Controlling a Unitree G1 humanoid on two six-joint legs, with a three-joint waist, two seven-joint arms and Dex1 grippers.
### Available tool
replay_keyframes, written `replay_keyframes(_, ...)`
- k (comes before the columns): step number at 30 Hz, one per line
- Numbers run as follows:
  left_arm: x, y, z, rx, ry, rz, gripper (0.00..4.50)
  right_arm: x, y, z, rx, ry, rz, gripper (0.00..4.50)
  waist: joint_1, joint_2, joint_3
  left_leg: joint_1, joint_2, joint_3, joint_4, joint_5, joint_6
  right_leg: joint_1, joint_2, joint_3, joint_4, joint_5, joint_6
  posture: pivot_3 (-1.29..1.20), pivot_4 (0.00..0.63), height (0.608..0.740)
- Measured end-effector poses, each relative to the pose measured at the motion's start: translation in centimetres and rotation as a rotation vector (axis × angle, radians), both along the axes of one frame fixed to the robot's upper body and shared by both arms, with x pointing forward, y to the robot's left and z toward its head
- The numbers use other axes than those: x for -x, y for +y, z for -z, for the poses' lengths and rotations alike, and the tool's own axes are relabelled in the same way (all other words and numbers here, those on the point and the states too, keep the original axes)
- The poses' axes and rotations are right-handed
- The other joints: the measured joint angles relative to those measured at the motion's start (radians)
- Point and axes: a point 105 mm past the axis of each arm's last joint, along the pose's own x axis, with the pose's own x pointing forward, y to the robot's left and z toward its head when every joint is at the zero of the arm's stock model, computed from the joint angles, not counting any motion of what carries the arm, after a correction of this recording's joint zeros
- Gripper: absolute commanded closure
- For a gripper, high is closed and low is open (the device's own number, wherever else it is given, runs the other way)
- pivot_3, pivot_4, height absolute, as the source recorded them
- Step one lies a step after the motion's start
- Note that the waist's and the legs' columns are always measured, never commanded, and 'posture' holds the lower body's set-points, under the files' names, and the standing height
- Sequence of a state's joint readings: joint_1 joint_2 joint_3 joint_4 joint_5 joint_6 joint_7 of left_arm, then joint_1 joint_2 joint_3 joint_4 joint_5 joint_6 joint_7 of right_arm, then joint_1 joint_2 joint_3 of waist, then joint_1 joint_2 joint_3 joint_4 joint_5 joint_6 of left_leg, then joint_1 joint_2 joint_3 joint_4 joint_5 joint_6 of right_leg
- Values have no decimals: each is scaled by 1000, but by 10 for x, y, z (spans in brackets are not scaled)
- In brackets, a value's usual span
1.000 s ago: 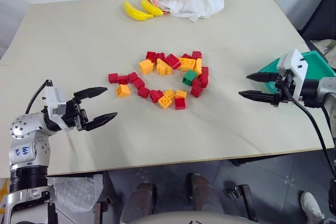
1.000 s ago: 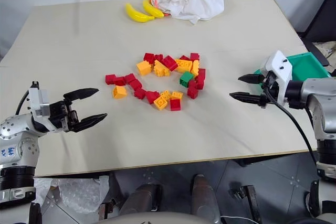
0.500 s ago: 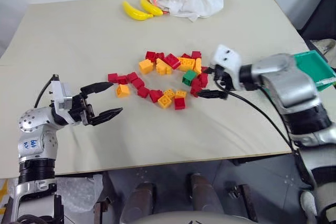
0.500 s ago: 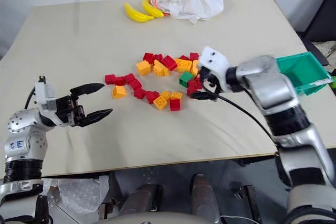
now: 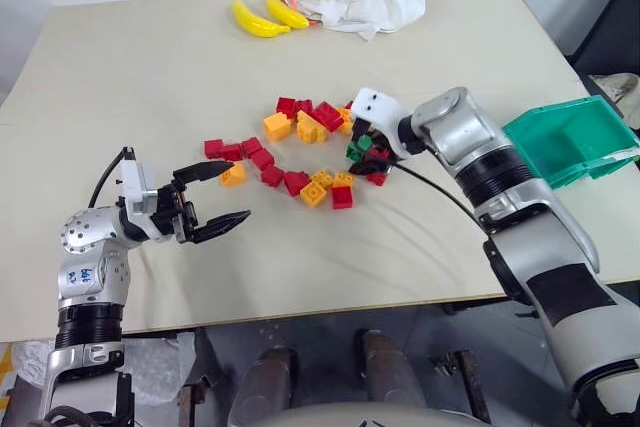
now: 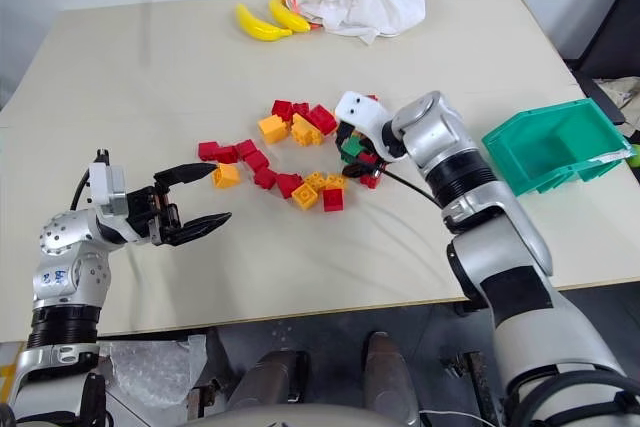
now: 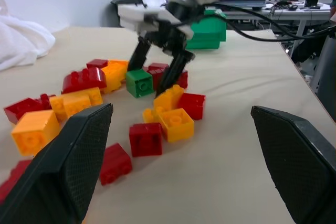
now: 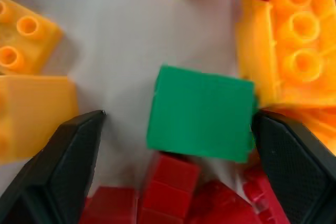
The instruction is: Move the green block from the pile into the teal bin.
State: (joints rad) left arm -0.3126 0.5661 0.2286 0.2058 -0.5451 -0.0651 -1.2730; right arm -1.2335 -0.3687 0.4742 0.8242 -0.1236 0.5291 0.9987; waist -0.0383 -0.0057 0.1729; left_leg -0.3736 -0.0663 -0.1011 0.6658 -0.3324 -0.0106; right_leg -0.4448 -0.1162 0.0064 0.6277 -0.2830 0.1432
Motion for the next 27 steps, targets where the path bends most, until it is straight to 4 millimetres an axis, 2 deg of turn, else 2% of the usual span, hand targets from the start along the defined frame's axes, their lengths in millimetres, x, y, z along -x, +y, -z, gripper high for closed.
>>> replay_keyframes(2, 1, 0, 0, -1, -2, -2, 0, 1, 2, 0, -4, 9, -17, 552, 0, 0, 0, 0, 0, 0, 0, 0, 0, 0, 0, 0, 0, 0, 0, 0, 150, 740)
replay_keyframes(6, 4, -2, 0, -5, -4, 0, 0, 9, 9, 0, -43, 33, -65, 1860, -4, 0, 0, 0, 0, 0, 0, 0, 0, 0, 0, 0, 0, 0, 0, 0, 150, 740)
replay_keyframes(8, 4, -2, 0, -6, -1, -2, 0, 12, 10, -6, -82, 24, -74, 2405, -4, 0, 0, 0, 0, 0, 0, 0, 0, 0, 0, 0, 0, 0, 0, 0, 150, 740)
replay_keyframes(13, 4, -4, 1, -7, 18, 4, 0, 16, -6, -41, -180, -71, -52, 2403, 3, 0, 0, 0, 0, 0, 0, 0, 0, 0, 0, 0, 0, 0, 0, 0, 150, 740)
replay_keyframes(16, 6, -10, -2, -18, 11, 22, 0, 24, -16, -46, -199, -107, -49, 2403, 9, 0, 0, 0, 0, 0, 0, 0, 0, 0, 0, 0, 0, 0, 0, 0, 150, 740)
replay_keyframes(18, 6, -17, -3, -43, 9, 36, 0, 34, -33, -50, -224, -144, -50, 2403, 14, 0, 0, -1, -1, 0, 0, 0, 0, 0, -1, 0, -1, 0, 0, 0, 150, 740)
replay_keyframes(20, 2, -23, -2, -73, 19, 29, 0, 42, -58, -62, -224, -219, -41, 2403, 24, 1, 0, -1, -2, 0, 0, 0, 1, 0, -1, 0, -1, 0, 1, 0, 150, 740)
replay_keyframes(24, -9, -37, -14, -85, -8, 31, 0, 50, -119, -95, -140, -390, 49, 2403, 36, 1, 1, -1, -5, 2, 1, -1, 2, 0, -1, 1, -3, 1, 2, 0, 150, 740)
replay_keyframes(27, -14, -56, -22, -77, -24, 65, 0, 56, -173, -100, -13, -408, 171, 2403, 39, 1, 1, -1, -6, 3, 1, -1, 2, 0, -1, 1, -5, 1, 2, 0, 150, 740)
